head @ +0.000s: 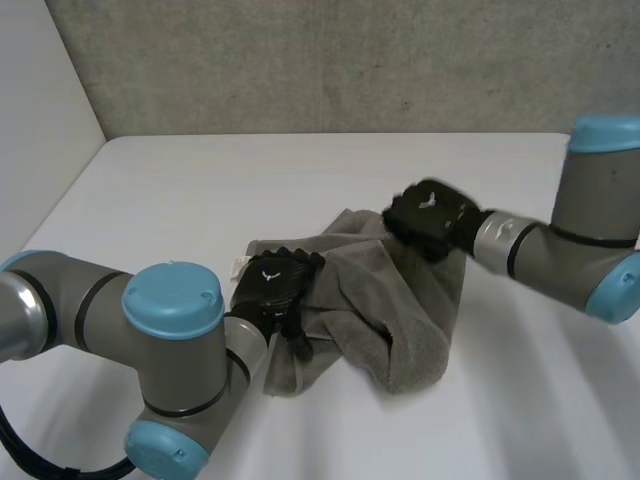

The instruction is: Fold the towel.

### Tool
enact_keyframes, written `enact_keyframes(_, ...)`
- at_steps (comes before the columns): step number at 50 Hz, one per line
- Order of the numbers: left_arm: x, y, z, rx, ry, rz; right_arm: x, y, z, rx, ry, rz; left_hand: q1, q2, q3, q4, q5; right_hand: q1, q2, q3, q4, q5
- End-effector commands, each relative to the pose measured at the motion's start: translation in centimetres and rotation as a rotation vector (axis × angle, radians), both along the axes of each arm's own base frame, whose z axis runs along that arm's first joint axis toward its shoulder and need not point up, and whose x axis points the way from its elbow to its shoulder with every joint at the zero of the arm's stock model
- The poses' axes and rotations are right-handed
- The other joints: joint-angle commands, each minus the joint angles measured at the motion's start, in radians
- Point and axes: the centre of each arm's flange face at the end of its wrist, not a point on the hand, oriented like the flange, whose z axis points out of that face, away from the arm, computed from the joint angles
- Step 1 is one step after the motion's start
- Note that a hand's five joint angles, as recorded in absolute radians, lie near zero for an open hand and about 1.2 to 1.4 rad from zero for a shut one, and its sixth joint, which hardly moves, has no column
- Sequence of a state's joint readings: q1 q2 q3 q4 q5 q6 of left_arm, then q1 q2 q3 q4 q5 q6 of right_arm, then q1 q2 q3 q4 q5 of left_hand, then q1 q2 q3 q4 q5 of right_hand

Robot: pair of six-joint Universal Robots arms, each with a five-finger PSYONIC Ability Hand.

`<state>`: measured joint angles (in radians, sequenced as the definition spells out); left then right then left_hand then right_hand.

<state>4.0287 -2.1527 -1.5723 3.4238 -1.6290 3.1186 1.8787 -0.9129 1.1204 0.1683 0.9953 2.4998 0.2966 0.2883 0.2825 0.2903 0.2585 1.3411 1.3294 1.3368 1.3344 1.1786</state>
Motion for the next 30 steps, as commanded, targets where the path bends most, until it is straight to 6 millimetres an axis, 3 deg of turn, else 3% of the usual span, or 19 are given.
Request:
enact_keyframes(1, 0.1, 0.4, 0.5, -0.009, 0.007, -0.005, -2.1, -2.3, 2.4, 0.007, -0.16, -0.191, -0.101, -0.092, -0.087, -0.094, -0.237, 0.055, 0.067, 0.059, 0.062, 0.043)
enact_keyframes(7, 0.0, 0.4, 0.8, -0.016, 0.013, -0.007, -2.7, -1.0, 1.4, 0.06, -0.139, -0.226, -0.101, -0.092, -0.087, -0.094, -0.237, 0.055, 0.067, 0.059, 0.062, 0.043)
enact_keyframes(9, 0.0, 0.4, 0.8, -0.016, 0.013, -0.007, -2.6, 0.5, 0.1, 0.076, -0.074, -0.168, -0.101, -0.092, -0.087, -0.094, -0.237, -0.992, -0.98, -0.988, -0.985, -1.004)
enact_keyframes(10, 0.0, 0.4, 0.8, -0.016, 0.013, -0.005, -2.6, 0.5, 0.1, 0.076, -0.073, -0.168, -0.101, -0.092, -0.087, -0.094, -0.237, -0.998, -0.986, -0.994, -0.991, -1.01)
enact_keyframes(11, 0.1, 0.4, 0.9, -0.018, 0.013, -0.004, -2.6, 1.0, -0.5, 0.073, -0.041, -0.143, -0.101, -0.092, -0.087, -0.094, -0.237, -1.167, -1.155, -1.162, -1.16, -1.179)
enact_keyframes(23, 1.7, 1.9, 2.1, -0.011, 0.004, 0.005, -1.5, 1.6, -2.9, 0.063, 0.033, -0.063, -0.086, -0.078, -0.072, -0.08, -0.223, -1.142, -1.13, -1.137, -1.135, -1.154)
enact_keyframes(25, 2.3, 2.5, 2.0, 0.001, -0.006, 0.008, 0.1, 1.9, -3.8, 0.065, 0.044, -0.017, -0.08, -0.072, -0.066, -0.074, -0.217, -1.136, -1.124, -1.131, -1.129, -1.148)
enact_keyframes(30, 3.1, 3.5, 1.2, 0.031, -0.029, 0.003, 0.9, 2.2, -5.2, 0.075, 0.104, 0.035, -0.08, -0.072, -0.066, -0.074, -0.217, -1.066, -1.054, -1.061, -1.059, -1.078)
